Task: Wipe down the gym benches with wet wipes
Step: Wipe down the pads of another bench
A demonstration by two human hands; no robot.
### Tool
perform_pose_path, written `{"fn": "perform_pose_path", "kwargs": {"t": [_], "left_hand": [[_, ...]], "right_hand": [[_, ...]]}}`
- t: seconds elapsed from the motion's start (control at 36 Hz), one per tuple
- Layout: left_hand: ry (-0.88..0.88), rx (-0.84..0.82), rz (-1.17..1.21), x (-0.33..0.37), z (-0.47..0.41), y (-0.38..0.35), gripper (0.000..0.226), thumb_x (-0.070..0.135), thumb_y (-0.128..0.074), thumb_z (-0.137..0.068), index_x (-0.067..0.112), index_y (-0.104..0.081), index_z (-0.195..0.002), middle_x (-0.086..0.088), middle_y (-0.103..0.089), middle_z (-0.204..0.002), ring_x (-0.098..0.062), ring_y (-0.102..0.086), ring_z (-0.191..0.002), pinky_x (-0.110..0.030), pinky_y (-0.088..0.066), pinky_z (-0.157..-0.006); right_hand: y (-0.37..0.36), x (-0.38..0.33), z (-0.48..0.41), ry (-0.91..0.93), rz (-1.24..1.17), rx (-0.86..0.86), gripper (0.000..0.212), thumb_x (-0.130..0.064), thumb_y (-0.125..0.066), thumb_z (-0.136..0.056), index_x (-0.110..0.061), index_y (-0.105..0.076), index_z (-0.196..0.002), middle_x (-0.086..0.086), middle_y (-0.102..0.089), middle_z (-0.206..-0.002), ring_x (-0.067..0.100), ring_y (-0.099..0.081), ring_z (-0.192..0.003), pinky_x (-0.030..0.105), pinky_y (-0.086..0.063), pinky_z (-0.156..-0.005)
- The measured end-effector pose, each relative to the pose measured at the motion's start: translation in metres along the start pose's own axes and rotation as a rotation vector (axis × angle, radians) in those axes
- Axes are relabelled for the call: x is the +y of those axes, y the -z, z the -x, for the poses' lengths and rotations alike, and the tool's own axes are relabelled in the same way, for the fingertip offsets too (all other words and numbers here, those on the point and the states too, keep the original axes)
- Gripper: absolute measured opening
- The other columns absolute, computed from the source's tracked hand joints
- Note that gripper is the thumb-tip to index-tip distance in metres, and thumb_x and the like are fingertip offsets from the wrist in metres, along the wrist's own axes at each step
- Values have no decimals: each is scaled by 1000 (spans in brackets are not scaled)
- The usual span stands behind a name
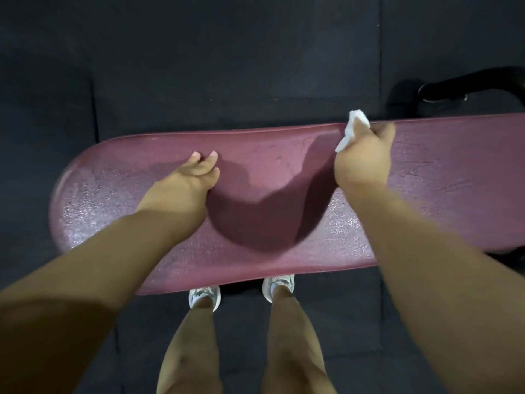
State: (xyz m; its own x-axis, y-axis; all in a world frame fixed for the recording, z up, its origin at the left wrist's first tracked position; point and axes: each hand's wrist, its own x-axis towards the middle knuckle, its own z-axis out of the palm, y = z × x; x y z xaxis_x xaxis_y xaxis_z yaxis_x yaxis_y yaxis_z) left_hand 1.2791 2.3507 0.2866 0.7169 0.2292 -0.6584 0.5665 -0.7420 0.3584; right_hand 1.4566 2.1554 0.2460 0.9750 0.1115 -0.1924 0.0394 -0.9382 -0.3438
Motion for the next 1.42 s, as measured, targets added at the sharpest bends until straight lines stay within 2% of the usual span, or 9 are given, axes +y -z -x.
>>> {"fn": "perform_pose_path", "kwargs": {"t": [0.08,0.28,0.39,0.56,0.78,1.0,1.08,1.28,1.42], "left_hand": [[-29,-57,-13,-5,-1,-4,84,-16,-33,-80,31,-17,-149,20,8,-155,-6,6,-144,-31,-23,-114],[-64,-95,34,-16,-6,-9,88,-19,-34,-79,32,-15,-149,18,9,-156,-9,10,-144,-26,-9,-117],[-34,-156,14,-19,-11,-10,98,-21,-34,-74,36,-8,-149,16,15,-155,-14,9,-145,-33,-19,-117],[28,-211,-13,-9,-13,-8,95,-14,-38,-78,36,2,-149,12,23,-154,-21,7,-145,-36,-25,-114],[-38,-193,-60,-15,-13,-11,91,-14,-38,-82,31,1,-149,17,22,-153,-20,11,-145,-38,-20,-117],[-4,-197,-95,-4,-7,-4,95,-18,-39,-80,33,1,-149,15,23,-153,-23,9,-145,-41,-32,-111],[-5,-181,-114,-3,-4,-7,95,-18,-41,-81,33,0,-149,14,23,-154,-23,9,-145,-42,-33,-110],[-97,-65,-112,-5,6,-8,80,-14,-38,-83,23,-14,-150,12,13,-157,-11,11,-144,-33,-27,-114],[-115,11,-62,-7,31,-20,66,-5,-44,-87,21,-29,-147,5,-12,-157,-12,-2,-145,-26,-14,-117]], "right_hand": [[-25,-32,32,77,-8,4,46,-11,-46,-88,-14,-47,-133,9,-41,-124,30,-56,-92,35,-42,-82],[-33,-44,73,880,201,-463,45,-10,-58,-85,-18,-54,-130,11,-54,-115,32,-56,-87,31,-40,-66],[-6,-16,41,391,186,-340,37,-19,-53,-90,-41,-48,-120,7,-47,-112,28,-53,-76,36,-44,-78],[-20,-17,61,-109,132,-83,56,-7,-48,-88,-12,-36,-143,15,-37,-127,31,-52,-84,39,-45,-81],[-33,-21,128,810,231,-299,50,-15,-54,-72,-10,-62,-121,11,-59,-88,29,-53,-51,25,-33,-42],[10,45,92,-296,239,-59,37,-11,-46,-90,-9,-47,-127,16,-40,-121,37,-54,-82,39,-42,-79],[-16,18,129,-268,162,-81,47,-11,-51,-87,-9,-46,-134,18,-40,-125,40,-55,-87,40,-43,-79],[-33,-3,190,715,162,-360,67,-2,-70,-53,-8,-65,-120,13,-60,-85,27,-52,-49,27,-40,-43],[-1,54,153,-52,192,-133,45,-4,-49,-83,-12,-53,-127,17,-45,-117,40,-57,-81,38,-43,-67]]}}
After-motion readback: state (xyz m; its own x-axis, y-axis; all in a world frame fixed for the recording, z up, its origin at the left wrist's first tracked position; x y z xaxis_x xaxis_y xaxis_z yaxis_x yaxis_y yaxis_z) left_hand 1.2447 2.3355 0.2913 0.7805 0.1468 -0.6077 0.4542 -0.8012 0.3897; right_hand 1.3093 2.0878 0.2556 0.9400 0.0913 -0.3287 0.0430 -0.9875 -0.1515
